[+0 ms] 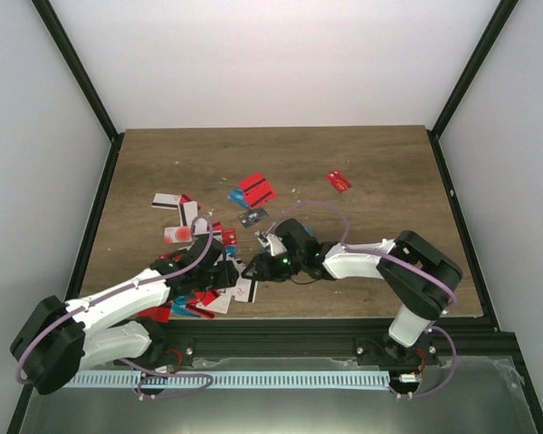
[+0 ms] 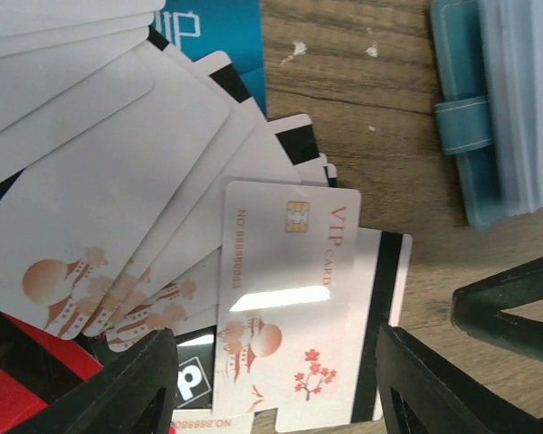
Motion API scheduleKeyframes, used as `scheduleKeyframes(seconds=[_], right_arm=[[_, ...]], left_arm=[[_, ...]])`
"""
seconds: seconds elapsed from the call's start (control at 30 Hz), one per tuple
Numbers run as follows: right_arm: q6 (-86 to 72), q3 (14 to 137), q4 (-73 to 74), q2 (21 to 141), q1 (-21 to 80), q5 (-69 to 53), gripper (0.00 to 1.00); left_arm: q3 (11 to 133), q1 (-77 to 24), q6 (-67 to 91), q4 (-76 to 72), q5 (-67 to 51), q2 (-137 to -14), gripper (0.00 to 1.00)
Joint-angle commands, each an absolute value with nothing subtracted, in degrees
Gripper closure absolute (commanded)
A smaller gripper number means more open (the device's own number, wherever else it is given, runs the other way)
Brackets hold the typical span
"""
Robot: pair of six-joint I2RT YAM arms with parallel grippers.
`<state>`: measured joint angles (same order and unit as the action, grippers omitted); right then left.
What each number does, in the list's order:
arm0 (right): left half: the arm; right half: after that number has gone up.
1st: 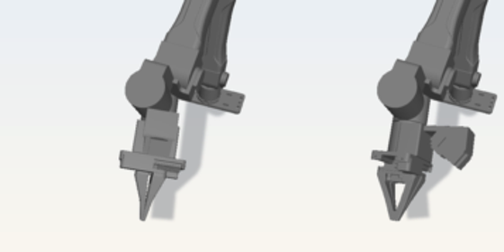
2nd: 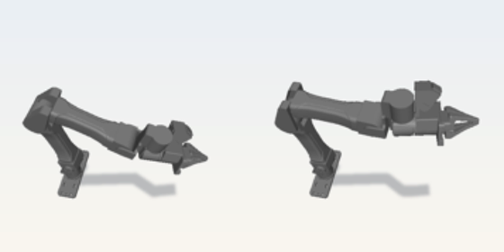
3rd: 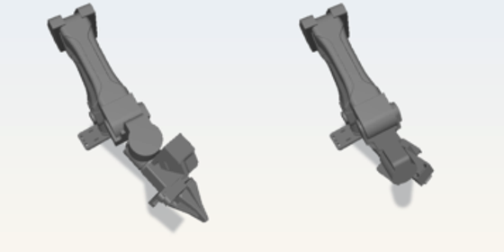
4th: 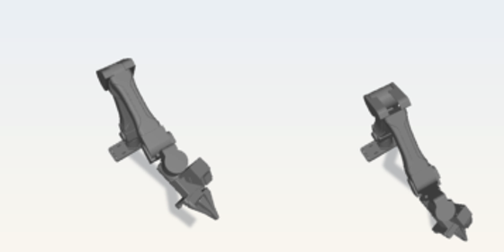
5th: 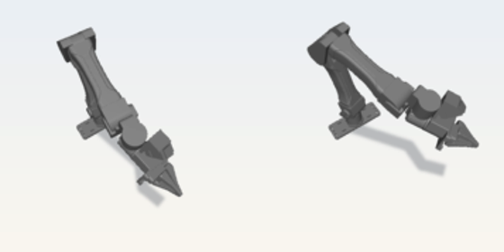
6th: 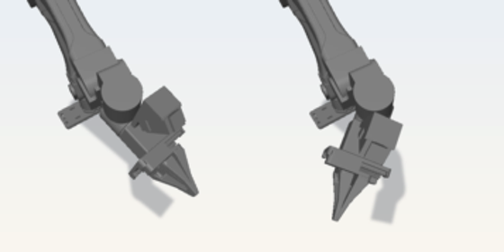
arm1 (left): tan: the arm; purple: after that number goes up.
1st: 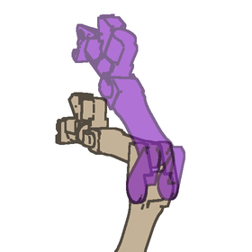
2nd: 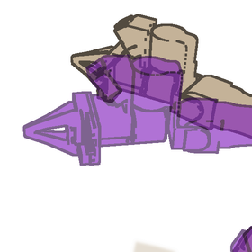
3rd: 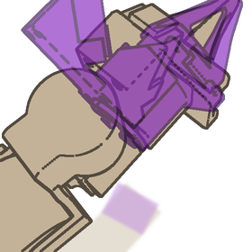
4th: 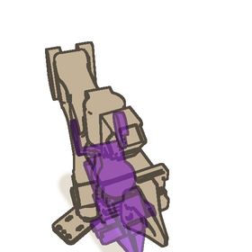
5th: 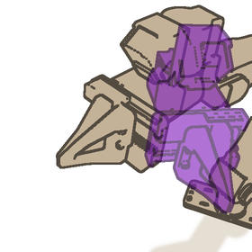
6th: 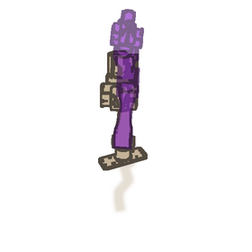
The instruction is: Put the credit cards into the card holder
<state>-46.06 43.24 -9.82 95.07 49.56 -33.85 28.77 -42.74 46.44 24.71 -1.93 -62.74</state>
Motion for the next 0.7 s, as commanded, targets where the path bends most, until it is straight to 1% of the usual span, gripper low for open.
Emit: scheduleKeyframes(seconds=[0.0,0.07,0.13,0.27,0.4,0.5,0.67], right_arm=[[-50.26,44.12,-13.89,98.01,50.19,-32.28,0.44],[-50.47,44.91,-13.74,98.89,50.19,-31.38,0.44],[-50.23,45.96,-13.38,99.9,50.21,-30.72,0.44],[-49.46,48.16,-12.98,101.61,50.19,-29.99,0.45],[-48.42,49.93,-12.32,103.24,50.1,-29.07,0.45],[-47.7,51.3,-11.84,104.32,49.99,-29.09,0.45],[-46.63,52.44,-10.6,104.85,49.7,-28.18,0.45]], left_arm=[[27.07,-42.71,46.36,23.4,-0.84,-63.77,0.41],[26.66,-42.71,46.09,22.81,-0.94,-64.13,0.45],[26.25,-42.68,45.97,22.6,-1.32,-64.31,0.51],[25.17,-42.72,46.45,22.92,-2.9,-63.03,0.67],[23.91,-42.85,46.68,23.58,-4.07,-61.55,0.79],[23.16,-42.9,46.66,23.02,-5.4,-61.44,0.84],[22.35,-43.03,46.77,21.83,-6.15,-61.42,0.85]])
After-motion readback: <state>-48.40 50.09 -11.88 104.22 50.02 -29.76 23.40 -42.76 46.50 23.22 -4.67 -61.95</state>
